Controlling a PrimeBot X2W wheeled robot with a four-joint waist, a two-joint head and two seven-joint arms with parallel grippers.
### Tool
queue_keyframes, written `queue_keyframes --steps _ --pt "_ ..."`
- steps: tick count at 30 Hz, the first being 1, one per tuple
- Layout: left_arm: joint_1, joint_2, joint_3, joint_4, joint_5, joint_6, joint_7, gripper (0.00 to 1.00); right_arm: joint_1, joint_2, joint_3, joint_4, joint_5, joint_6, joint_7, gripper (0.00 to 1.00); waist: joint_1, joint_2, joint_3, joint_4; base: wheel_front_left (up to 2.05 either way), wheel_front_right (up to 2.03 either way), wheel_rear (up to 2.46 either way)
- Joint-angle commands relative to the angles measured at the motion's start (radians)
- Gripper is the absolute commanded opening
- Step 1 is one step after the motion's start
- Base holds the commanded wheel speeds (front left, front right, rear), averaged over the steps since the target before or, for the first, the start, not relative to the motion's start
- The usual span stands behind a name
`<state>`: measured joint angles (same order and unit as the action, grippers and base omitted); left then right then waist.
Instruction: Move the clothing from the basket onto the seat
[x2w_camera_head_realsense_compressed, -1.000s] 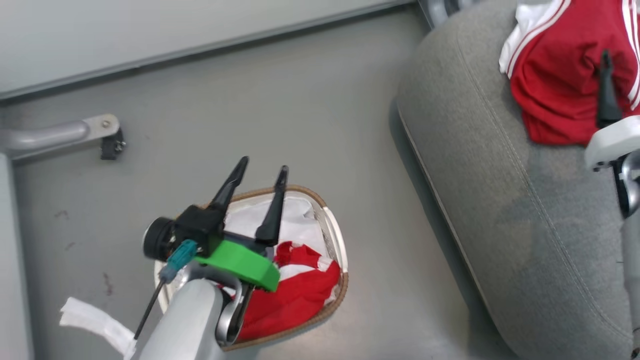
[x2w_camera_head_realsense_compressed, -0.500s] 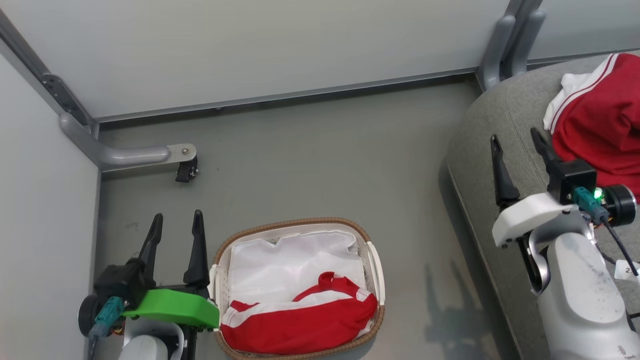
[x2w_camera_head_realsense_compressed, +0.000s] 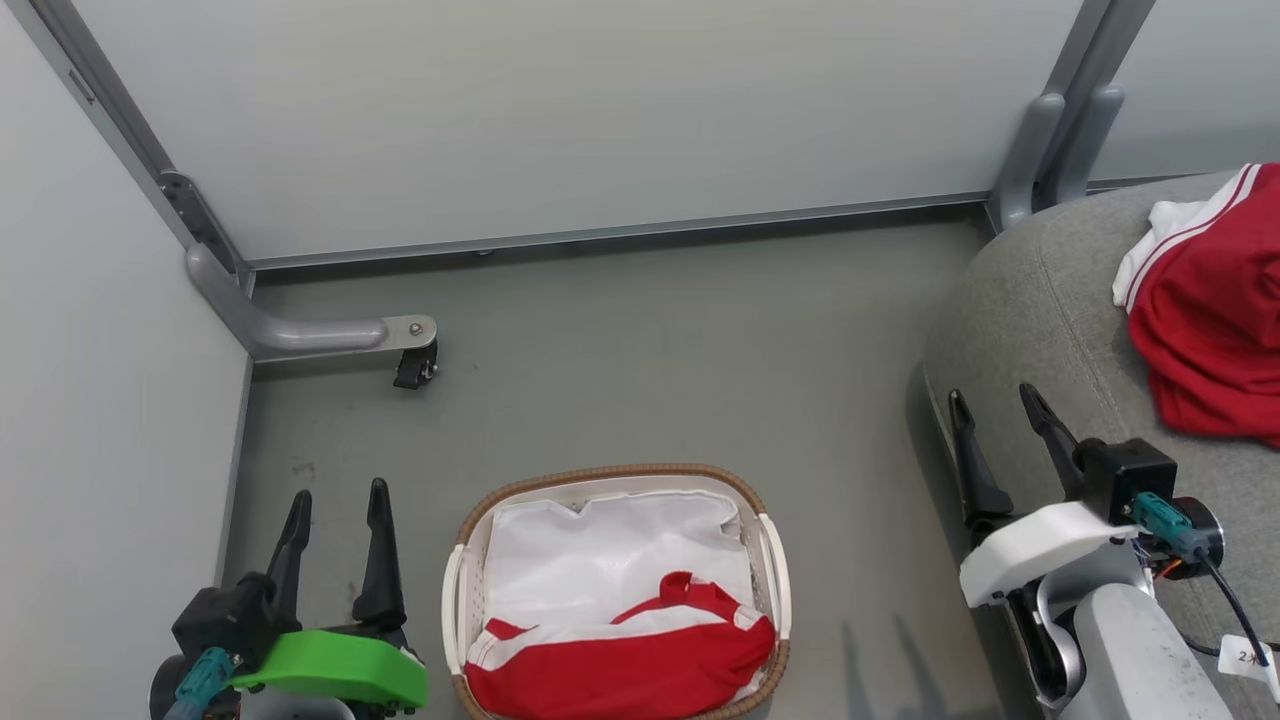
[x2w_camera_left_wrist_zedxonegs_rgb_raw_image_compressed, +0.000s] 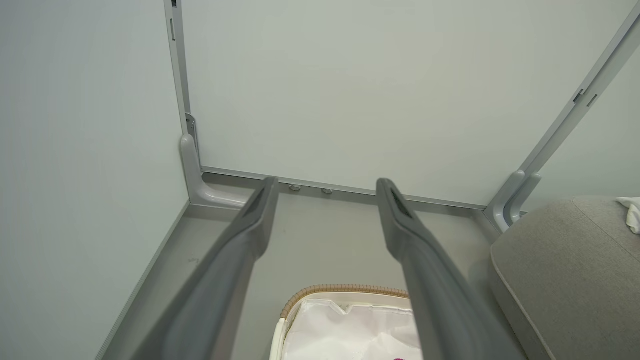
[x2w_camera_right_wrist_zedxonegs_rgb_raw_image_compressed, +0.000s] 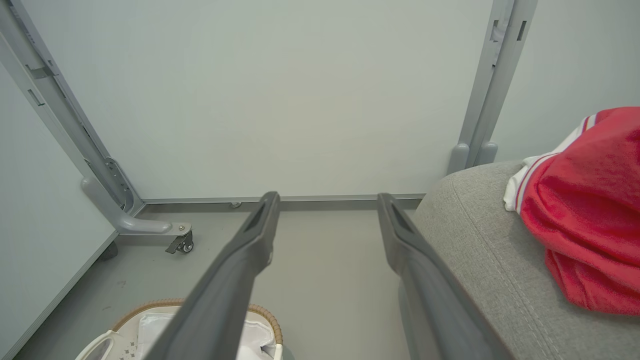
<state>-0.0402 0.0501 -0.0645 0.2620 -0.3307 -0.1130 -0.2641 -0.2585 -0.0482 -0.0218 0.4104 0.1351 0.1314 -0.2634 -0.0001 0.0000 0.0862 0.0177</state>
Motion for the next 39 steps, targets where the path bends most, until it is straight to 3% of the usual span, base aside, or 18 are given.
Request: queue_keyframes --steps 1,27,39 --pt "0.018 0.001 0.006 0.0 -0.008 0.006 -0.001 1.0 0.022 -0.005 0.005 -0.006 0.013 -0.001 -0.002 1.0 0.0001 0.0 -0.002 -0.003 0.0 0.0 0.0" --pt "0.013 0.001 -0.011 0.014 0.002 0.007 -0.001 1.0 0.04 -0.004 0.029 -0.01 0.025 -0.001 -0.002 1.0 0.0001 0.0 -0.008 -0.007 0.0 0.0 0.0" --pt "-0.032 0.001 -0.013 0.012 0.025 0.004 -0.001 1.0 0.004 -0.004 0.008 -0.027 0.015 -0.001 -0.002 1.0 0.0001 0.0 0.039 -0.012 0.0 0.0 0.0"
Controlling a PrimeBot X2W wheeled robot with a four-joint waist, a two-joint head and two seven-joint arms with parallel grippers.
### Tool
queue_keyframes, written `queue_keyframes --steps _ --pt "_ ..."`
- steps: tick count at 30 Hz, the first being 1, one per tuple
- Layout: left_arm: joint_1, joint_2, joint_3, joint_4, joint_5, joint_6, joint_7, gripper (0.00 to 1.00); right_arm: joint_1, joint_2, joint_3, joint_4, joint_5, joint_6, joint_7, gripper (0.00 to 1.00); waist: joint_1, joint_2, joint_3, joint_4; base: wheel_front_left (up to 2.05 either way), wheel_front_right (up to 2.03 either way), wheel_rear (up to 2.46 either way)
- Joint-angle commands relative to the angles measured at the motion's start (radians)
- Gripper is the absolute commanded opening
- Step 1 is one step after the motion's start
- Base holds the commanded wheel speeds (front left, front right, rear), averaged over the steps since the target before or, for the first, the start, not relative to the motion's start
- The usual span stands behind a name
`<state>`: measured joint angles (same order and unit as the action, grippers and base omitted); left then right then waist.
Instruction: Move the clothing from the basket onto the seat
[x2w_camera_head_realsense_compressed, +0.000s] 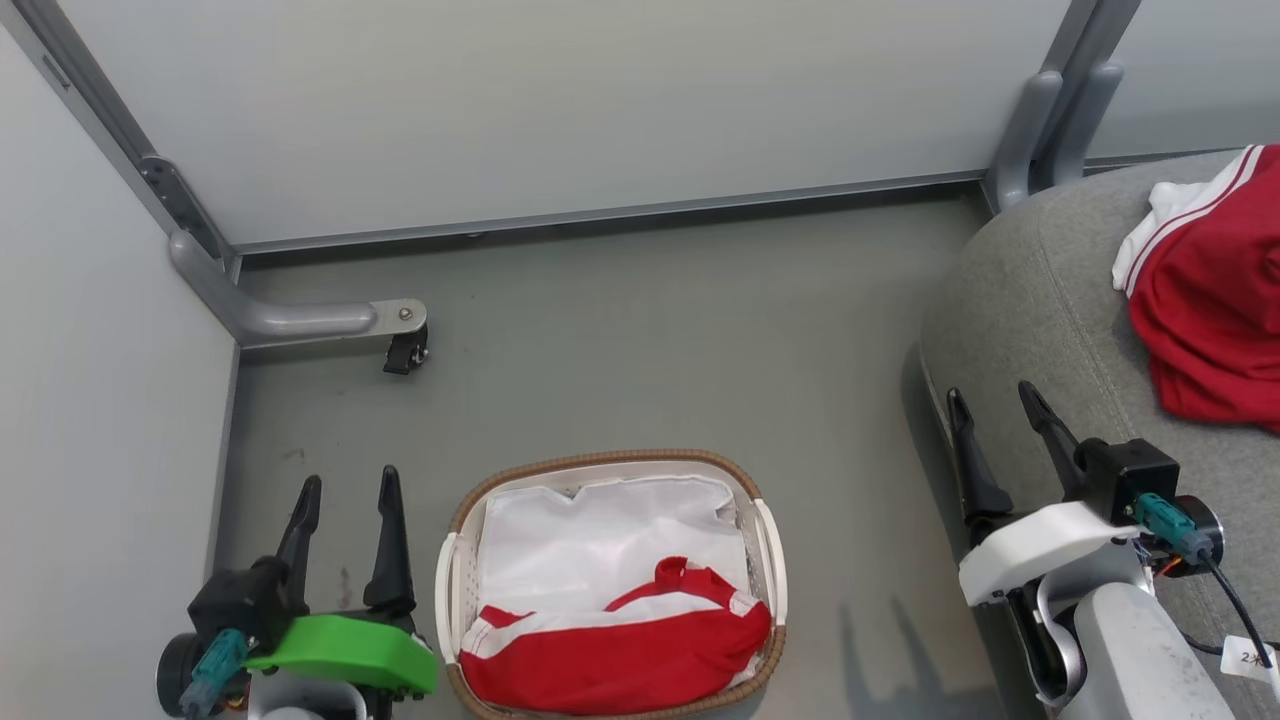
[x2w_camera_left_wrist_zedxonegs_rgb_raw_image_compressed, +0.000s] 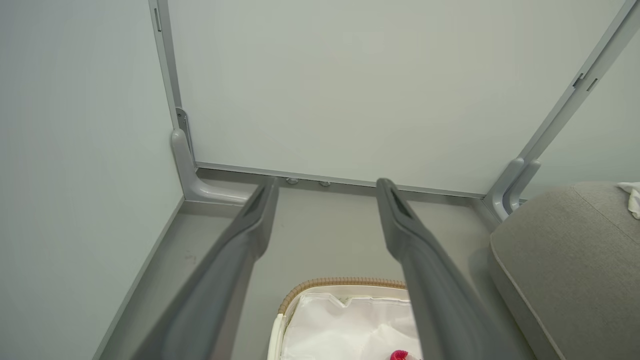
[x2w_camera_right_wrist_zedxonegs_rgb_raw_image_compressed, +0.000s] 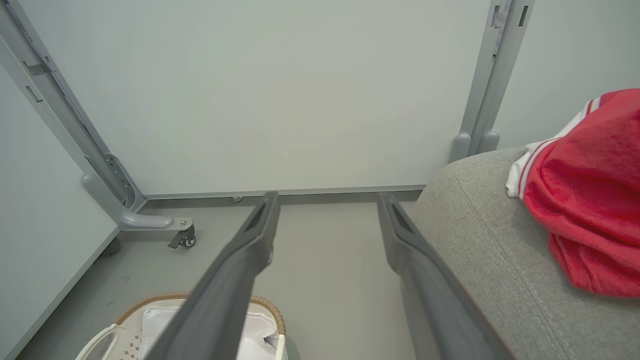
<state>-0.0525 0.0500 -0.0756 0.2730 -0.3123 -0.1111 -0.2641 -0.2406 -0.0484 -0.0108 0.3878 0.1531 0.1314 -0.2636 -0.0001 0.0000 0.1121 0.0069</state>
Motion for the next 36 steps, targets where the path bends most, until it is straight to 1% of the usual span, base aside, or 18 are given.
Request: queue_keyframes --steps 1,3,8,12,14,20,21,24,25,28,30,36 --pt "-0.03 0.001 -0.006 0.007 0.021 0.0 -0.001 1.0 -0.02 -0.004 -0.006 -0.009 -0.003 -0.001 -0.002 1.0 0.0001 0.0 0.021 -0.001 0.0 0.0 0.0" --pt "-0.093 0.001 -0.032 0.041 0.054 -0.008 -0.001 1.0 -0.047 -0.004 -0.02 -0.025 -0.009 -0.001 -0.002 1.0 0.0001 0.0 0.067 -0.006 0.0 0.0 0.0" --pt "-0.2 0.002 -0.079 0.127 0.1 -0.016 -0.001 1.0 -0.087 -0.004 -0.038 -0.052 -0.015 -0.001 -0.002 1.0 0.0001 0.0 0.144 -0.022 0.0 0.0 0.0" --pt "-0.298 0.005 -0.145 0.252 0.128 -0.019 0.0 1.0 -0.121 -0.004 -0.039 -0.07 -0.025 -0.001 -0.002 1.0 0.0001 0.0 0.219 -0.047 0.0 0.0 0.0" --pt "-0.346 0.005 -0.2 0.331 0.131 -0.02 0.0 1.0 -0.135 -0.004 -0.039 -0.079 -0.028 -0.001 -0.002 1.0 0.0001 0.0 0.257 -0.064 0.0 0.0 0.0" --pt "-0.484 0.022 -0.428 0.512 0.098 -0.021 0.0 1.0 -0.18 -0.003 -0.031 -0.11 -0.022 -0.001 -0.002 1.0 0.0001 0.0 0.378 -0.12 0.0 0.0 0.0" --pt "-0.513 0.021 -0.49 0.555 0.079 -0.021 0.005 1.0 -0.189 -0.003 -0.029 -0.117 -0.018 -0.001 -0.002 1.0 0.0001 0.0 0.402 -0.13 0.0 0.0 0.0" --pt "-0.572 0.018 -0.63 0.621 0.016 -0.021 0.039 1.0 -0.208 -0.003 -0.018 -0.128 -0.014 -0.001 -0.002 1.0 0.0001 0.0 0.458 -0.154 0.0 0.0 0.0" --pt "-0.586 0.019 -0.674 0.635 -0.001 -0.021 0.053 1.0 -0.213 -0.003 -0.016 -0.133 -0.014 -0.001 -0.002 1.0 0.0001 0.0 0.474 -0.16 0.0 0.0 0.0" --pt "-0.645 0.048 -0.838 0.665 -0.077 -0.021 0.106 1.0 -0.235 -0.003 0.003 -0.147 -0.001 -0.001 -0.002 1.0 0.0001 0.0 0.536 -0.187 0.0 0.0 0.0" --pt "-0.676 0.066 -0.922 0.667 -0.129 -0.02 0.134 1.0 -0.248 -0.003 0.013 -0.155 0.009 -0.001 -0.002 1.0 0.0001 0.0 0.568 -0.203 0.0 0.0 0.0" --pt "-0.766 0.132 -1.106 0.665 -0.257 -0.02 0.185 1.0 -0.273 -0.003 0.043 -0.177 0.043 -0.001 -0.002 1.0 0.0001 0.0 0.648 -0.245 0.0 0.0 0.0"
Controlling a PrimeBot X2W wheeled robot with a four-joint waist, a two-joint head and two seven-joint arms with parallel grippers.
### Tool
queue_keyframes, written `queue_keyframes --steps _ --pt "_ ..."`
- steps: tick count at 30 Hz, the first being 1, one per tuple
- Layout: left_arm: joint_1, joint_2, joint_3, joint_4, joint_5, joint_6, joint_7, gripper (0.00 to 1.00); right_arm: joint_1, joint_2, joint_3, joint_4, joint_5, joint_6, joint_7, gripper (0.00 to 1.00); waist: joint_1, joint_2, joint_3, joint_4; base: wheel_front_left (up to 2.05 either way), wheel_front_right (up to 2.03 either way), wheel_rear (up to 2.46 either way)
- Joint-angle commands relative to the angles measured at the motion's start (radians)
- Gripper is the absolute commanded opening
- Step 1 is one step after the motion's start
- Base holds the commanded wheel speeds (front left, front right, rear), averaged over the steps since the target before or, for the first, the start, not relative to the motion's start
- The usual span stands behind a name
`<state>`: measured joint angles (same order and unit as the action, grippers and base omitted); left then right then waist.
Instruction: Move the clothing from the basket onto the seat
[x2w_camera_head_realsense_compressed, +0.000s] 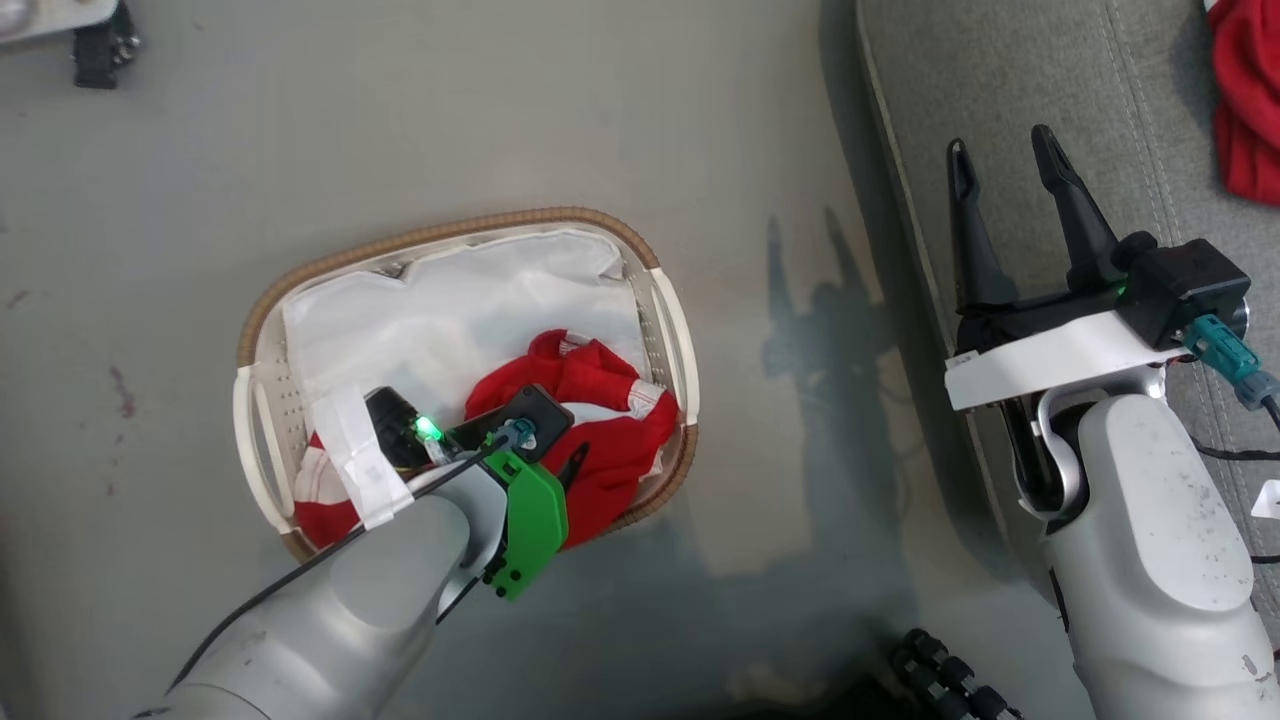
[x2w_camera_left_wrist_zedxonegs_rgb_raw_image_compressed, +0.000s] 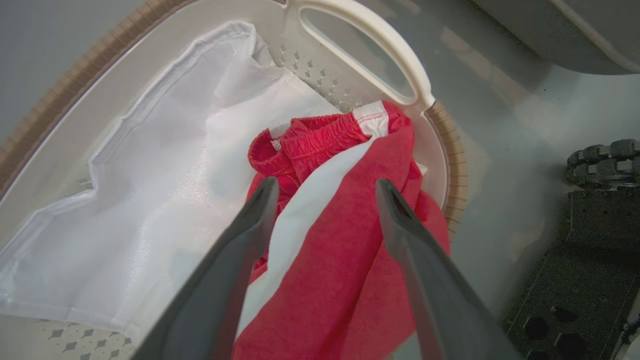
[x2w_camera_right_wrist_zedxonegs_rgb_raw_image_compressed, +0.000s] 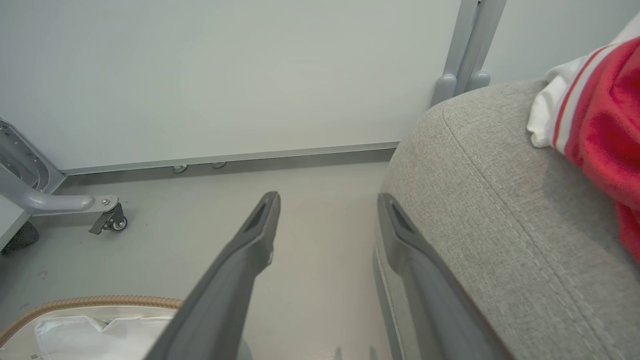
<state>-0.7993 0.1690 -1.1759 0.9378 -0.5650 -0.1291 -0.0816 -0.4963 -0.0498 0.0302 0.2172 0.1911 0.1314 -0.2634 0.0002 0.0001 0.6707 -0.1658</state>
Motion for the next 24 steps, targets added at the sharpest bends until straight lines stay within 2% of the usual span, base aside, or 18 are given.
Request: queue_keyframes --steps 1,6,14,19,20,21,22,24 --pt "-0.033 0.022 -0.026 -0.001 -0.022 -0.002 0.01 1.0 -0.019 -0.001 0.006 -0.009 0.009 -0.001 -0.002 1.0 -0.0002 -0.0001 0.1 -0.078 0.0 0.0 0.0" --pt "-0.089 0.06 -0.085 -0.005 -0.092 -0.002 0.045 1.0 -0.034 -0.001 0.035 -0.021 0.044 -0.001 -0.002 1.0 -0.0002 -0.0001 0.151 -0.109 0.0 0.0 0.0" --pt "-0.105 0.109 -0.105 -0.08 -0.191 -0.003 0.153 1.0 -0.029 -0.001 0.066 -0.029 0.07 -0.001 -0.002 1.0 -0.0002 -0.0001 0.187 -0.138 0.0 0.0 0.0" --pt "-0.082 0.138 -0.106 -0.12 -0.185 -0.003 0.215 1.0 -0.033 -0.002 0.075 -0.031 0.08 -0.001 -0.002 1.0 -0.0002 -0.0001 0.197 -0.149 0.0 0.0 0.0" --pt "-0.08 0.143 -0.106 -0.126 -0.184 -0.003 0.22 0.8 -0.035 -0.002 0.076 -0.032 0.083 -0.001 -0.002 1.0 -0.0002 -0.0001 0.199 -0.15 0.0 0.0 0.0" --pt "-0.078 0.145 -0.106 -0.129 -0.183 -0.003 0.222 0.68 -0.037 -0.002 0.077 -0.033 0.084 -0.001 -0.002 1.0 -0.0002 -0.0001 0.2 -0.151 0.0 0.0 0.0" --pt "-0.075 0.147 -0.106 -0.131 -0.184 -0.003 0.224 0.29 -0.038 -0.002 0.077 -0.034 0.084 -0.001 -0.002 1.0 -0.0002 -0.0001 0.201 -0.152 0.0 0.0 0.0" --pt "-0.073 0.149 -0.106 -0.134 -0.186 -0.003 0.218 0.0 -0.04 -0.002 0.077 -0.034 0.082 -0.001 -0.002 1.0 -0.0002 -0.0001 0.2 -0.151 0.0 0.0 0.0"
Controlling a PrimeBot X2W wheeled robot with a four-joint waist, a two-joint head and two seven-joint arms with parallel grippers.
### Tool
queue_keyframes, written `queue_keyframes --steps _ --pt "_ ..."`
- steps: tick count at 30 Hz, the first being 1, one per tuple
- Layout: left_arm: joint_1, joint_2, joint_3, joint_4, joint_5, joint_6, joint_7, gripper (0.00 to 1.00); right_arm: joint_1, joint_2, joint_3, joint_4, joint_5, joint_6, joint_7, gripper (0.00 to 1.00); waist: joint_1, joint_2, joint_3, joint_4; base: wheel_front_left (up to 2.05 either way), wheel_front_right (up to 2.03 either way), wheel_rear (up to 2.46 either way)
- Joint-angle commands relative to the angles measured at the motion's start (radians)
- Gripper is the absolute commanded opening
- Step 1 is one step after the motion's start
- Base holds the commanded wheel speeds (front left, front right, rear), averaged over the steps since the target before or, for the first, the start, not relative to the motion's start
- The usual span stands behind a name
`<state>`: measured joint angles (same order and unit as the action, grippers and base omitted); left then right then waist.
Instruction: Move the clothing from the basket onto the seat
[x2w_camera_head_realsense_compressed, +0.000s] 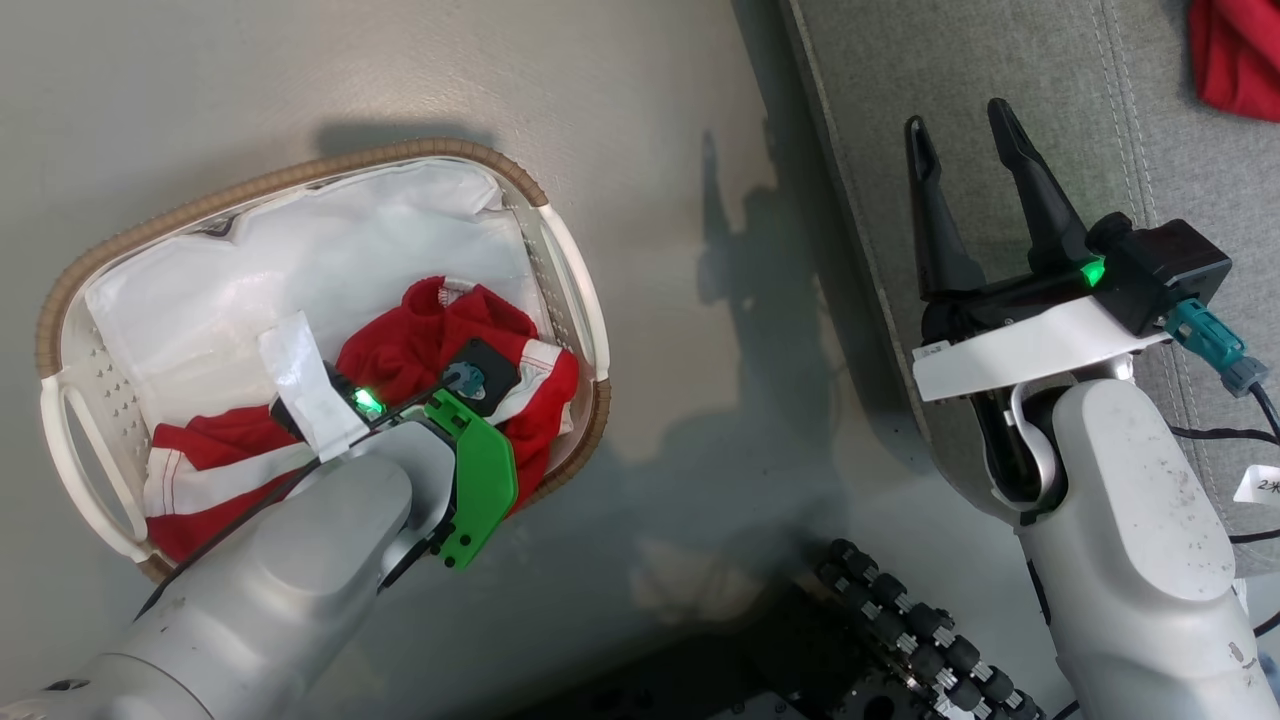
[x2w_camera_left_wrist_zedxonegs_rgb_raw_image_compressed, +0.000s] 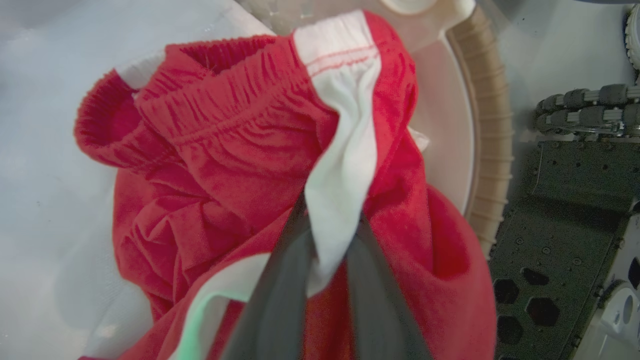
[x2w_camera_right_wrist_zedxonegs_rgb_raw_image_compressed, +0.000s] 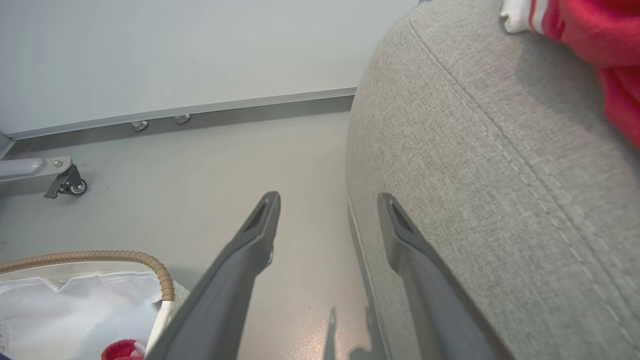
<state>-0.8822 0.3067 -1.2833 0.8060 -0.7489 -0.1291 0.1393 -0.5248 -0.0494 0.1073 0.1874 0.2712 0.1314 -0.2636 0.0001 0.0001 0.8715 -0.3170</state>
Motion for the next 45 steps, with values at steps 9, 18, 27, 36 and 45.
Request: queue_keyframes --steps 9,18,27,36,45 --pt "0.03 -0.013 0.002 0.015 -0.02 -0.003 -0.114 0.0 -0.001 -0.002 -0.017 0.016 -0.025 -0.001 -0.002 1.0 -0.0001 -0.0001 -0.058 0.035 0.0 0.0 0.0" --pt "0.055 -0.034 0.001 0.032 -0.025 -0.003 -0.299 0.0 0.035 -0.003 -0.048 0.036 -0.092 -0.001 -0.002 1.0 -0.0001 -0.0001 -0.2 0.115 0.0 0.0 0.0" --pt "0.087 -0.034 0.001 -0.035 0.005 -0.003 -0.368 0.0 0.106 -0.003 -0.076 0.067 -0.162 -0.001 -0.002 1.0 -0.0001 -0.0001 -0.418 0.201 0.0 0.0 0.0" --pt "0.06 0.009 0.001 -0.148 0.09 -0.003 -0.379 0.0 0.2 -0.003 -0.079 0.1 -0.185 -0.001 -0.002 1.0 -0.0001 -0.0001 -0.628 0.246 0.0 0.0 0.0" --pt "-0.051 0.083 0.002 -0.286 0.14 -0.003 -0.376 0.0 0.264 -0.003 -0.049 0.124 -0.187 -0.001 -0.002 1.0 -0.0001 -0.0001 -0.771 0.253 0.0 0.0 0.0"
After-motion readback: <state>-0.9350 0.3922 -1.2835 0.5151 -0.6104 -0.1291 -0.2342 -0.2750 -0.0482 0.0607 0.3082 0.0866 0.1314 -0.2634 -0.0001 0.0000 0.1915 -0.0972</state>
